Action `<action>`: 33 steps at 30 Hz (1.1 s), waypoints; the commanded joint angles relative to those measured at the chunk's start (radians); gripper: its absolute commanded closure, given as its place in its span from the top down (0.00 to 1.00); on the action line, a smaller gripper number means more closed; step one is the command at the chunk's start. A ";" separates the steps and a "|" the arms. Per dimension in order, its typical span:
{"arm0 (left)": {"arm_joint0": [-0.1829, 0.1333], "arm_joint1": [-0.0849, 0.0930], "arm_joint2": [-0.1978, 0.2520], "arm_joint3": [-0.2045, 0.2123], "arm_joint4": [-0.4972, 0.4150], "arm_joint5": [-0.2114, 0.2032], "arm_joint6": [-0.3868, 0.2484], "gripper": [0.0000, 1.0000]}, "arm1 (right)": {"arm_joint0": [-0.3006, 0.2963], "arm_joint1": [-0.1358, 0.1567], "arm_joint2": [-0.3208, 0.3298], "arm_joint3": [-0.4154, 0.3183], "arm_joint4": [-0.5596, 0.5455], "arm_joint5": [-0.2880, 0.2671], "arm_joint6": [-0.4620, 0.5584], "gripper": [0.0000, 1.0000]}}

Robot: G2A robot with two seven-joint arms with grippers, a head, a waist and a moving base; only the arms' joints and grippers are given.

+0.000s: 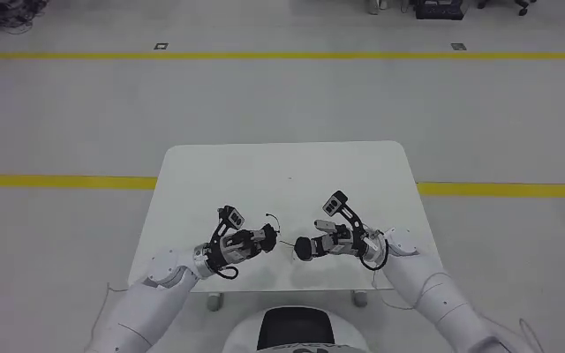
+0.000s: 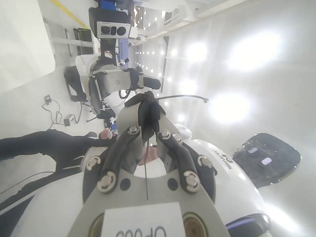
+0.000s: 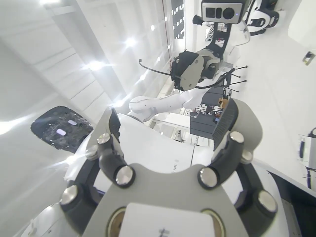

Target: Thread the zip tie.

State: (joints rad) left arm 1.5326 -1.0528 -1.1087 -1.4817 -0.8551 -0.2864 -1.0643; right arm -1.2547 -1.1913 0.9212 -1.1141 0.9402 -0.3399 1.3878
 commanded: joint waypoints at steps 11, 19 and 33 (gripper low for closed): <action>-0.020 -0.009 0.034 0.015 -0.044 0.019 -0.006 0.00 | -0.016 -0.014 -0.004 -0.025 0.079 0.005 -0.019 1.00; -0.041 -0.016 0.045 0.053 -0.127 0.034 -0.071 0.00 | 0.008 -0.036 -0.031 0.011 0.075 0.000 -0.011 0.73; -0.055 -0.020 0.056 0.080 -0.142 0.031 -0.094 0.00 | 0.036 -0.069 -0.058 0.063 0.070 0.000 0.002 0.34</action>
State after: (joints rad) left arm 1.4776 -1.0731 -1.0533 -1.4026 -0.9981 -0.2543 -1.1586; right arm -1.2198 -1.2579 0.8644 -1.0543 1.0115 -0.3400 1.3889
